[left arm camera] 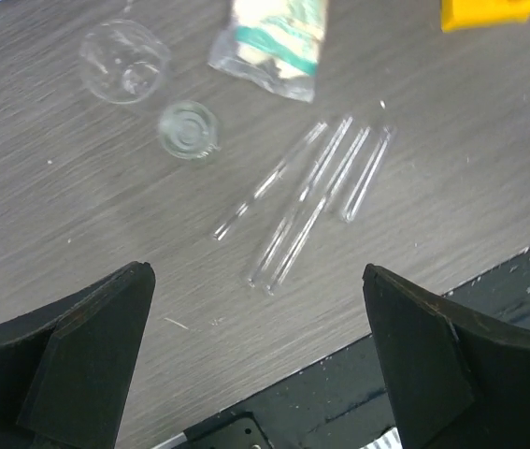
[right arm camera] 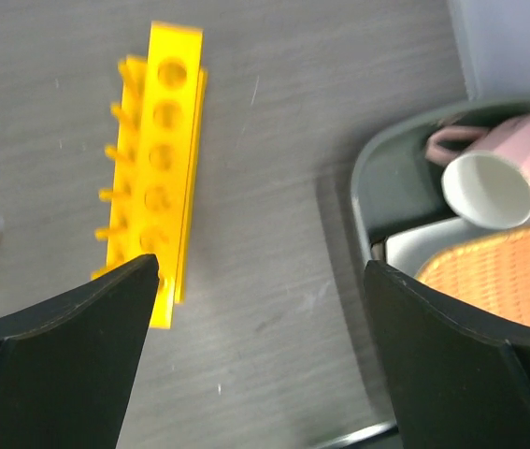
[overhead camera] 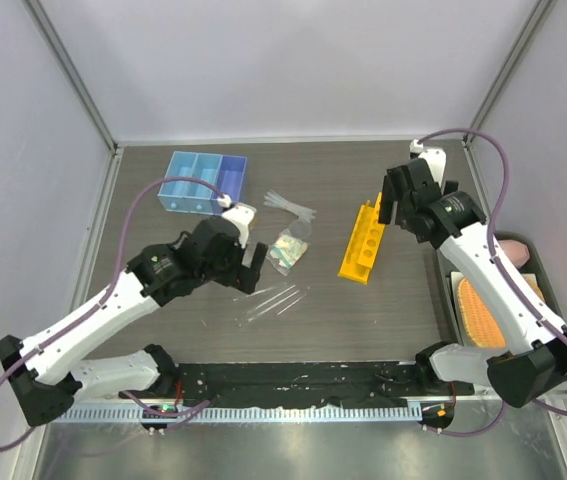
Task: Organize the chemistry lab equipment
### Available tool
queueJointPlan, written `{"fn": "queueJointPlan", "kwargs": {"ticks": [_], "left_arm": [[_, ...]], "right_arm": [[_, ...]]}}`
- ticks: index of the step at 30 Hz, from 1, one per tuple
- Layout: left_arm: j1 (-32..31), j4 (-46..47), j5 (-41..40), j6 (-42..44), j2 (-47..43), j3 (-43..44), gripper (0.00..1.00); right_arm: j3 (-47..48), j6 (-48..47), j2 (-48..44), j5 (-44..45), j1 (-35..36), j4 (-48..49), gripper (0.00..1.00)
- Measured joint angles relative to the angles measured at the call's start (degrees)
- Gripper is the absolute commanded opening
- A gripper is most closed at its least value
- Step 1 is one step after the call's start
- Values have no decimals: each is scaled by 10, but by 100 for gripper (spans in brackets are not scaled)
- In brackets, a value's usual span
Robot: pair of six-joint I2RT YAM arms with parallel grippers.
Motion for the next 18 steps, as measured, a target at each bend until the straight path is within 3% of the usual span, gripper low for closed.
{"fn": "queueJointPlan", "kwargs": {"ticks": [6, 10, 18], "left_arm": [[-160, -28, -99, -59, 57, 0, 98], [-243, -32, -152, -103, 133, 1, 95], [-281, 45, -171, -128, 238, -40, 86]], "right_arm": [[-100, 2, -56, -101, 3, 7, 97], [-111, -1, -67, -144, 9, 20, 96], [-139, -12, -52, -171, 32, 52, 96]]}}
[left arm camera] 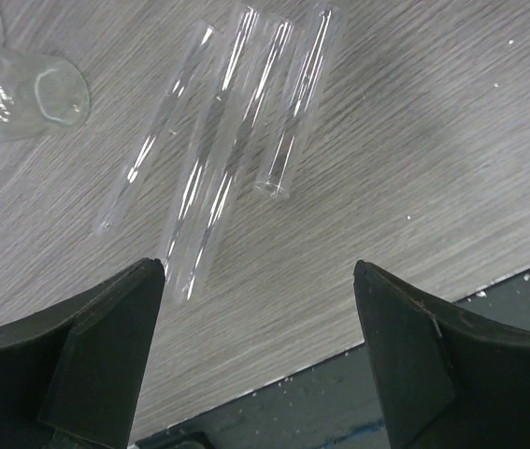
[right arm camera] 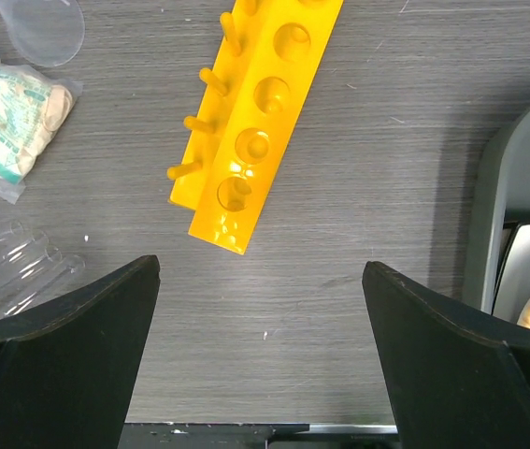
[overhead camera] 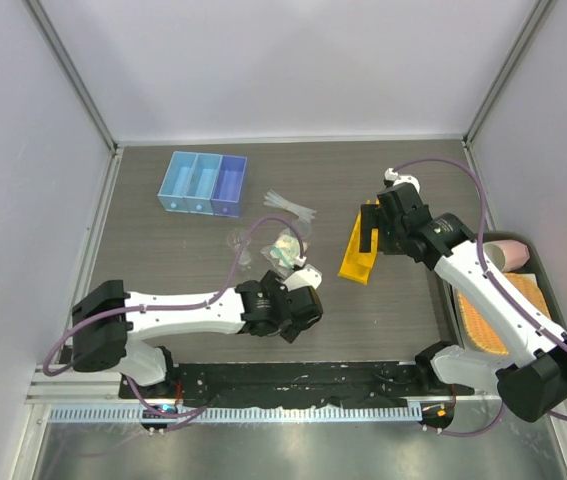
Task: Organize the chemistry lab equipment
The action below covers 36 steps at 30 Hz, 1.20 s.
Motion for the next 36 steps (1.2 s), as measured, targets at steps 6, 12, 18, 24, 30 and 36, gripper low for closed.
{"fn": "queueJointPlan", "kwargs": {"ticks": [6, 12, 18, 24, 30, 36], "left_arm": [[5, 80, 13, 6, 42, -34, 70], [46, 173, 74, 27, 62, -75, 61], [78, 215, 100, 47, 77, -78, 60], [92, 232, 120, 62, 97, -78, 52], [94, 250, 137, 63, 110, -73, 37], [94, 264, 146, 60, 113, -73, 2]], "right_arm": [[-1, 0, 0, -3, 4, 5, 95], [-1, -2, 0, -2, 5, 5, 95], [-1, -2, 0, -2, 5, 5, 96], [-1, -4, 0, 0, 7, 5, 96], [-1, -6, 0, 1, 7, 5, 95], [-1, -7, -2, 3, 7, 4, 96]]}}
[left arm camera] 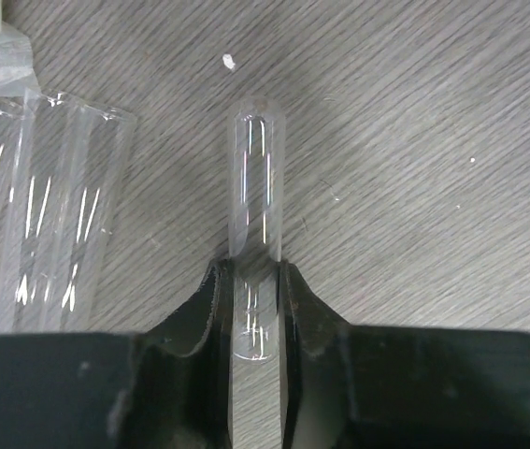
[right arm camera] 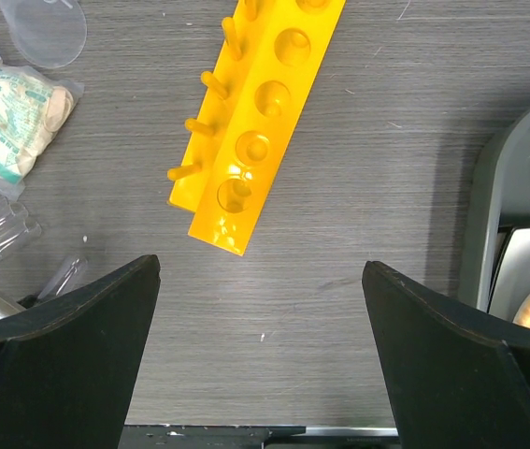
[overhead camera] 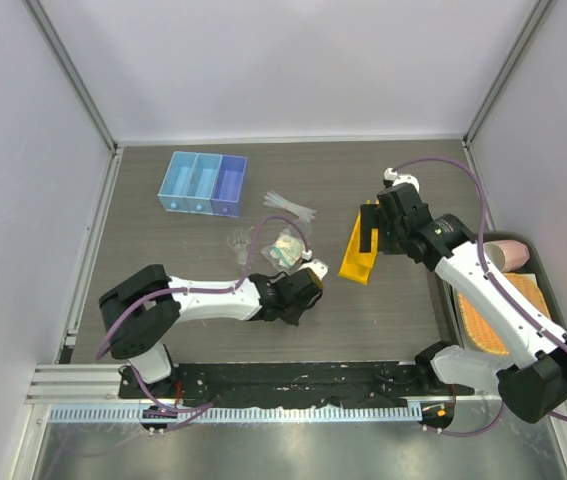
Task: Organize the chemistry lab equipment
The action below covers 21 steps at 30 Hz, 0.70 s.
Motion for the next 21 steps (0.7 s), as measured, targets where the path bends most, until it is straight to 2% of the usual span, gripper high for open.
{"fn": "queueJointPlan", "kwargs": {"ticks": [7, 12, 16, 21], "left_arm": [[0, -3, 7, -3, -9, -5, 0], [0, -67, 44, 3, -66, 3, 0], [4, -80, 144, 19, -142, 37, 0], [31, -33, 296, 31, -209, 54, 0]], "right_arm": [[1, 0, -11, -3, 0, -9, 96], [2, 0, -42, -83, 0, -19, 95], [3, -2, -82, -203, 1, -26, 95], [7, 4, -139, -342, 1, -43, 95]]}}
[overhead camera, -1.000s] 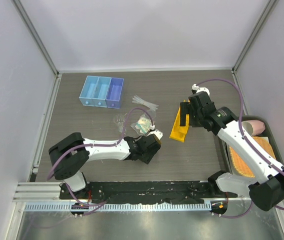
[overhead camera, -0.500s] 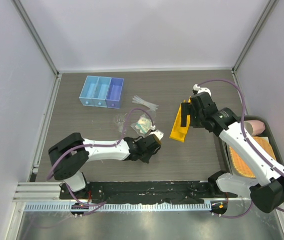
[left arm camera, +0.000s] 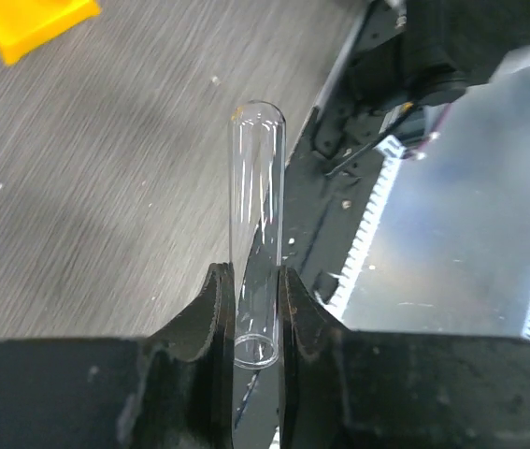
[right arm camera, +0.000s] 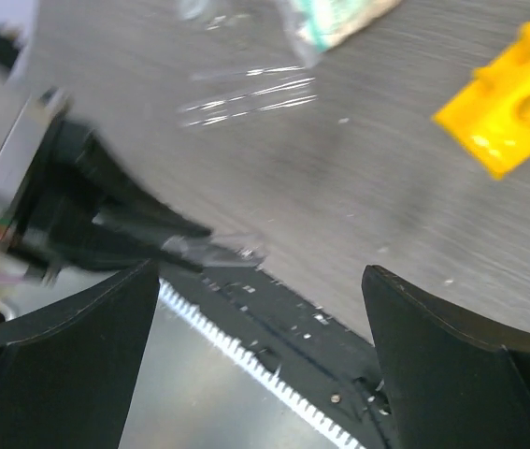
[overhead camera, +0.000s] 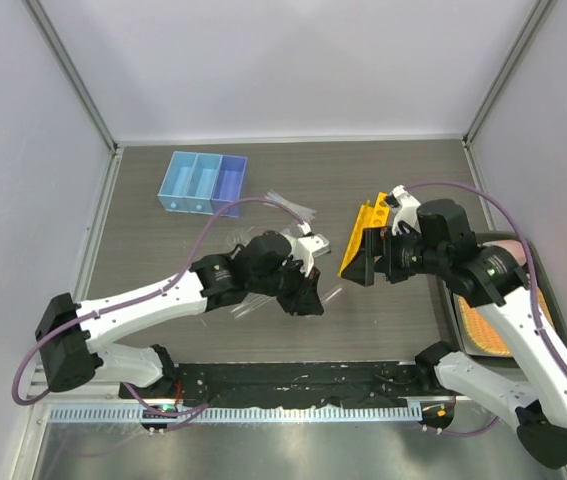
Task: Organize the chemistry lab equipment
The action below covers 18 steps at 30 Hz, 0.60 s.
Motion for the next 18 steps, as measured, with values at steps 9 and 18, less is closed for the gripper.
{"fn": "queueJointPlan", "kwargs": {"ticks": [9, 18], "left_arm": [[99, 159, 227, -34, -3, -49, 0], [117, 396, 373, -153, 45, -100, 0]], "right_arm": [[10, 35, -85, -170, 0, -5, 87], [-20, 59, -96, -200, 0, 14, 80]]}}
